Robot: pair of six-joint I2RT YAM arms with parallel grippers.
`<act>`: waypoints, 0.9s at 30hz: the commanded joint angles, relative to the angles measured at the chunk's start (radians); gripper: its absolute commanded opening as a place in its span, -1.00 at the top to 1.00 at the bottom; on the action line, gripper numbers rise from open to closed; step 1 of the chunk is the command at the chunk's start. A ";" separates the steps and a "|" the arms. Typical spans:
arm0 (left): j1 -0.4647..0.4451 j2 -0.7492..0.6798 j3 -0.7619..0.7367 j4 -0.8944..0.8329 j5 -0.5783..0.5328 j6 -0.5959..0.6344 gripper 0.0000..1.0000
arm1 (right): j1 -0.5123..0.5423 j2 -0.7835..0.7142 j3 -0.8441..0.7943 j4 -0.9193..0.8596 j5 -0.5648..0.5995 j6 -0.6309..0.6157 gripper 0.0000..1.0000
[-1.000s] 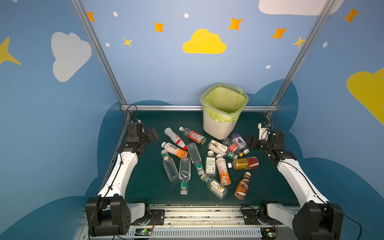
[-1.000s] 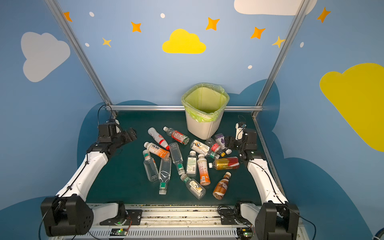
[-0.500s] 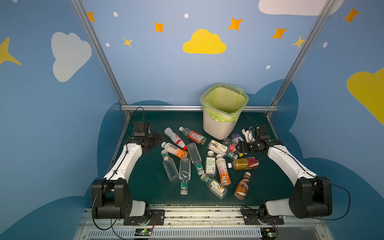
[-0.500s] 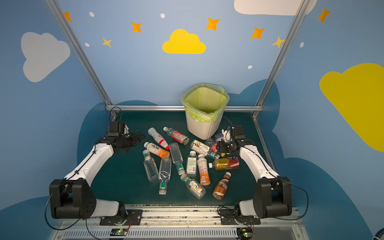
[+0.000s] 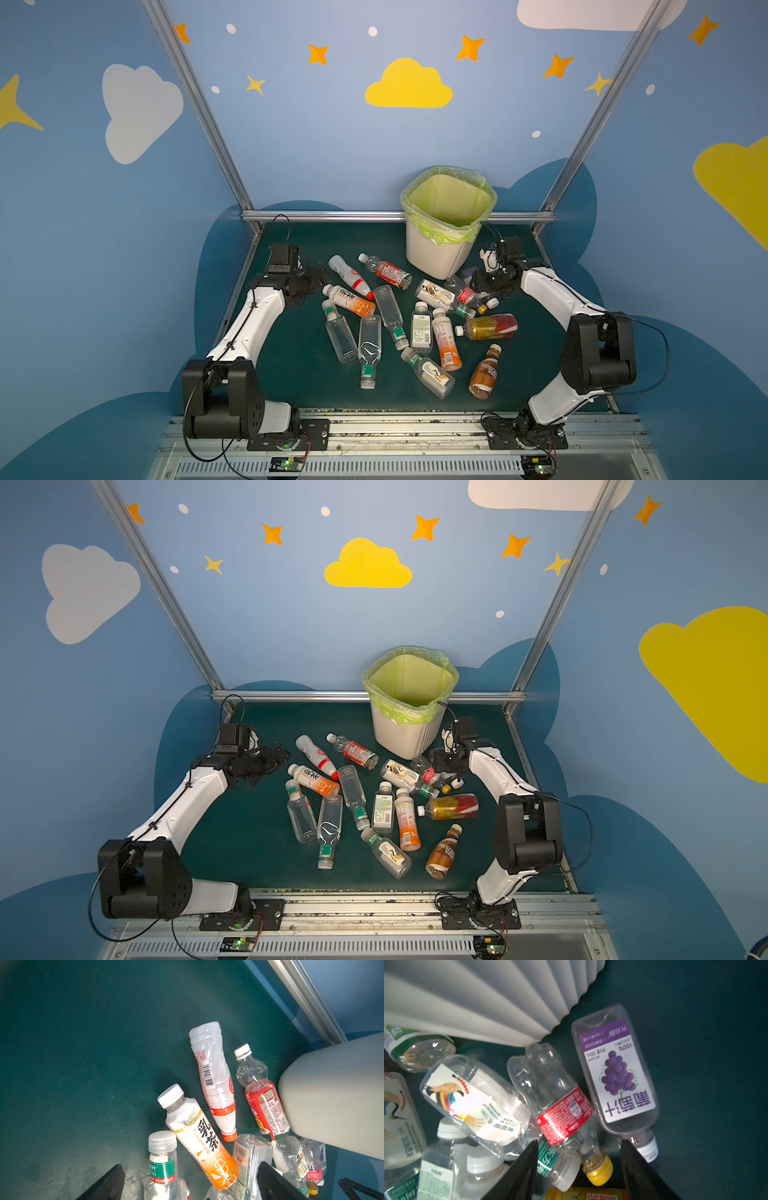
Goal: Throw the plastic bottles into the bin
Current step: 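Reach the right gripper to the purple-label grape juice bottle while the left arm lifts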
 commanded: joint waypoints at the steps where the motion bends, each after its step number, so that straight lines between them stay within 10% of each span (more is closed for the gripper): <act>1: 0.002 -0.005 0.014 -0.021 0.008 0.006 -0.98 | -0.005 0.059 0.065 -0.026 0.054 -0.004 -0.32; 27: 0.003 -0.025 0.008 -0.050 0.016 0.014 -0.99 | -0.056 0.277 0.195 -0.094 0.007 -0.055 -0.63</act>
